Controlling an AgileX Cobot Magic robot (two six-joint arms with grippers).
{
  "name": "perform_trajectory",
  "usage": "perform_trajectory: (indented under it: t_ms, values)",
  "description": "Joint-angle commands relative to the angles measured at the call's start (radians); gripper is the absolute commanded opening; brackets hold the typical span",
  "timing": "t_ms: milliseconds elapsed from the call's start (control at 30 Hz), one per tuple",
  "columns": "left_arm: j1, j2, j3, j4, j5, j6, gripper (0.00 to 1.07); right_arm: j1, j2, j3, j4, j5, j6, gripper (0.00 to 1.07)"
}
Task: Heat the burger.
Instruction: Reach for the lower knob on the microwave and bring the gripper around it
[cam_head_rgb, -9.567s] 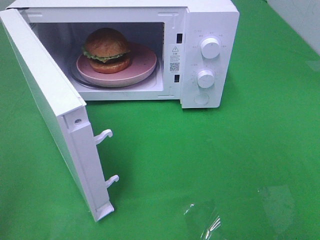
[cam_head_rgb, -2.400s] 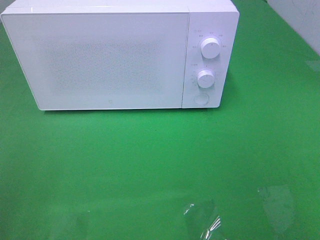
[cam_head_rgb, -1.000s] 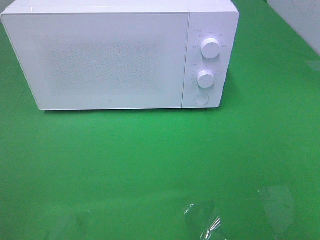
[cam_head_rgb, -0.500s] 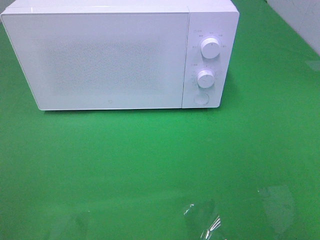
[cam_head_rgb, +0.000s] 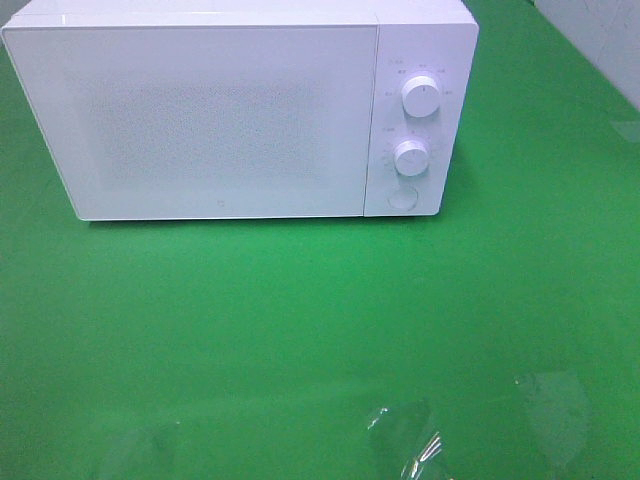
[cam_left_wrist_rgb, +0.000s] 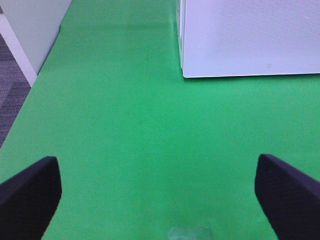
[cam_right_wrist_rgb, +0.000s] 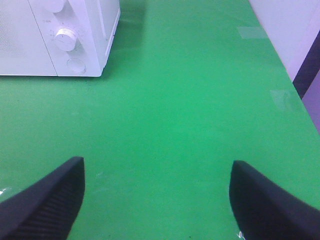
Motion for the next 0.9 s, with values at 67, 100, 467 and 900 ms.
perform_trajectory:
  t_ms: [67, 100, 467, 900]
  values:
    - [-0.004, -0.025, 0.002, 0.000, -0.007, 0.001, 0.98, -0.007, -0.026, -0.001, -0.010, -0.004, -0.004, 0.76]
    - [-0.004, -0.025, 0.002, 0.000, -0.007, 0.001, 0.98, -0.007, -0.023, -0.010, -0.015, -0.011, -0.004, 0.76]
    - [-0.004, -0.025, 0.002, 0.000, -0.007, 0.001, 0.98, -0.007, 0.143, -0.018, -0.029, -0.228, 0.004, 0.76]
    - [-0.004, -0.025, 0.002, 0.000, -0.007, 0.001, 0.98, -0.007, 0.360, 0.057, -0.025, -0.589, 0.023, 0.76]
